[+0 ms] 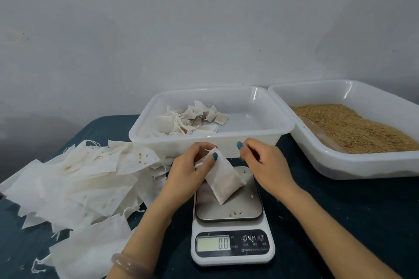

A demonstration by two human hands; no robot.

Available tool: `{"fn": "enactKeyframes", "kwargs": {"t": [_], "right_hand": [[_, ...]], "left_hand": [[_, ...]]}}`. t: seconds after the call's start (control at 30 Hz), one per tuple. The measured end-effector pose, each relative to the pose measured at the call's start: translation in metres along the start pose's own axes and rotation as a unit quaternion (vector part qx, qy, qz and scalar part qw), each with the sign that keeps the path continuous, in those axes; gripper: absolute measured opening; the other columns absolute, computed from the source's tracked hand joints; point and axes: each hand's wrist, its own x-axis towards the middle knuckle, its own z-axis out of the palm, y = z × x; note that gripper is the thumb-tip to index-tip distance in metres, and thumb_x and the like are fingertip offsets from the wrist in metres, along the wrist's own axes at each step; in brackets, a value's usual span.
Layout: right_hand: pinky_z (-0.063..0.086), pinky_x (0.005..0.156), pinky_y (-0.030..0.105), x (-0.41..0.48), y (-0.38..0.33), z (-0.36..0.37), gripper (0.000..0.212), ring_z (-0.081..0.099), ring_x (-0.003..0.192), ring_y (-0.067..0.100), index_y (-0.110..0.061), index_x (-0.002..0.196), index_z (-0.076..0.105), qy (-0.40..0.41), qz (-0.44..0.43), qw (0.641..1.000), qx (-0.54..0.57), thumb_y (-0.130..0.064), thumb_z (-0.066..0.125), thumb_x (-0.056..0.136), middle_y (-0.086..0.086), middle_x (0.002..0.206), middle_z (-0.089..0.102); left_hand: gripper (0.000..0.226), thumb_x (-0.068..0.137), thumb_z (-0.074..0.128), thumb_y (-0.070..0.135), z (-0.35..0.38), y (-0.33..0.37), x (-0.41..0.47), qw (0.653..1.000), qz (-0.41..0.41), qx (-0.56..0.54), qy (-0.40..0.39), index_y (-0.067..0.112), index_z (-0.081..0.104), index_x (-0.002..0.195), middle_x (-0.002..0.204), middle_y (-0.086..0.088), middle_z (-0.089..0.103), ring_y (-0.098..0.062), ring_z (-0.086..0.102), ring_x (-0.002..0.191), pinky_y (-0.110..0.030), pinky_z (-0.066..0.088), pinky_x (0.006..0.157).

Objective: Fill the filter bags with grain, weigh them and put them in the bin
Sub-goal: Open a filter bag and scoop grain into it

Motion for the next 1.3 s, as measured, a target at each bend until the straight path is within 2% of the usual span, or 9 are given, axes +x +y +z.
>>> {"fn": "enactKeyframes", "kwargs": {"t": [0.2,0.33,0.47,0.63,0.77,0.93,1.03,1.2,1.3], "right_hand": [[0.03,0.053,0.031,-0.012,0.033,0.019,0.043,0.033,0.049,0.007,-0.03,0.056,0.04,0.053,0.05,0.994,0.084,-0.031,0.056,0.096,-0.01,0.049,0.039],[0.03,0.05,0.03,-0.013,0.039,0.019,0.041,0.034,0.047,0.009,-0.031,0.058,0.042,0.055,0.027,0.997,0.045,-0.032,0.057,0.096,-0.009,0.047,0.038],[0.026,0.047,0.026,-0.015,0.036,0.018,0.043,0.034,0.046,0.011,-0.038,0.056,0.041,0.061,0.008,0.998,0.02,-0.033,0.056,0.096,-0.01,0.047,0.041],[0.026,0.047,0.023,-0.017,0.034,0.018,0.044,0.036,0.046,0.011,-0.033,0.054,0.036,0.061,0.005,0.998,-0.003,-0.033,0.056,0.094,-0.011,0.048,0.043],[0.027,0.046,0.019,-0.018,0.033,0.018,0.042,0.037,0.047,0.012,-0.028,0.056,0.036,0.058,0.004,0.998,-0.013,-0.035,0.054,0.093,-0.009,0.05,0.044],[0.027,0.046,0.02,-0.018,0.032,0.018,0.045,0.038,0.048,0.012,-0.03,0.056,0.035,0.063,-0.003,0.997,-0.033,-0.029,0.059,0.094,-0.011,0.051,0.045],[0.025,0.046,0.019,-0.018,0.032,0.018,0.046,0.041,0.048,0.01,-0.033,0.055,0.033,0.068,-0.008,0.997,-0.035,-0.028,0.059,0.094,-0.014,0.052,0.047],[0.026,0.046,0.02,-0.017,0.033,0.017,0.046,0.04,0.048,0.011,-0.033,0.054,0.033,0.075,-0.005,0.997,-0.034,-0.029,0.057,0.093,-0.012,0.051,0.046],[0.028,0.046,0.023,-0.017,0.032,0.018,0.042,0.038,0.048,0.013,-0.029,0.056,0.034,0.074,-0.009,0.997,-0.035,-0.036,0.052,0.093,-0.008,0.05,0.043]], "left_hand": [[0.021,0.096,0.059,0.038,-0.005,-0.006,-0.001,0.999,-0.045,-0.008,0.024,0.036,0.059,0.117,0.103,0.018,0.067,0.011,0.058,0.093,-0.001,0.041,0.073],[0.016,0.098,0.053,0.037,-0.006,-0.008,0.0,0.996,-0.072,-0.031,0.033,0.037,0.059,0.114,0.108,0.023,0.065,0.016,0.057,0.097,0.001,0.04,0.072],[0.011,0.099,0.053,0.034,-0.008,-0.011,0.002,0.992,-0.098,-0.048,0.056,0.041,0.061,0.103,0.103,0.02,0.069,0.007,0.062,0.098,-0.01,0.044,0.075],[0.011,0.097,0.055,0.031,-0.009,-0.015,0.002,0.991,-0.11,-0.026,0.076,0.034,0.065,0.098,0.097,0.019,0.07,0.006,0.063,0.091,-0.015,0.044,0.074],[0.011,0.096,0.058,0.034,-0.009,-0.014,-0.001,0.992,-0.07,0.061,0.082,0.033,0.064,0.086,0.082,0.029,0.064,0.009,0.057,0.079,-0.005,0.039,0.062],[0.024,0.097,0.058,0.039,-0.005,-0.011,-0.002,0.995,-0.019,0.099,0.026,0.028,0.065,0.077,0.073,0.02,0.063,0.001,0.055,0.067,-0.012,0.038,0.058],[0.028,0.097,0.057,0.043,-0.001,-0.006,-0.004,0.998,-0.017,0.064,0.003,0.03,0.061,0.073,0.067,0.016,0.059,-0.001,0.05,0.061,-0.017,0.037,0.057],[0.01,0.097,0.063,0.029,0.001,0.01,-0.004,0.999,0.015,0.006,-0.029,0.029,0.068,0.088,0.087,0.009,0.07,-0.014,0.065,0.079,-0.038,0.053,0.069],[0.01,0.094,0.066,0.017,0.0,0.022,0.005,0.998,0.047,-0.006,-0.031,0.025,0.071,0.094,0.093,0.014,0.071,-0.008,0.064,0.086,-0.026,0.051,0.075]]}}
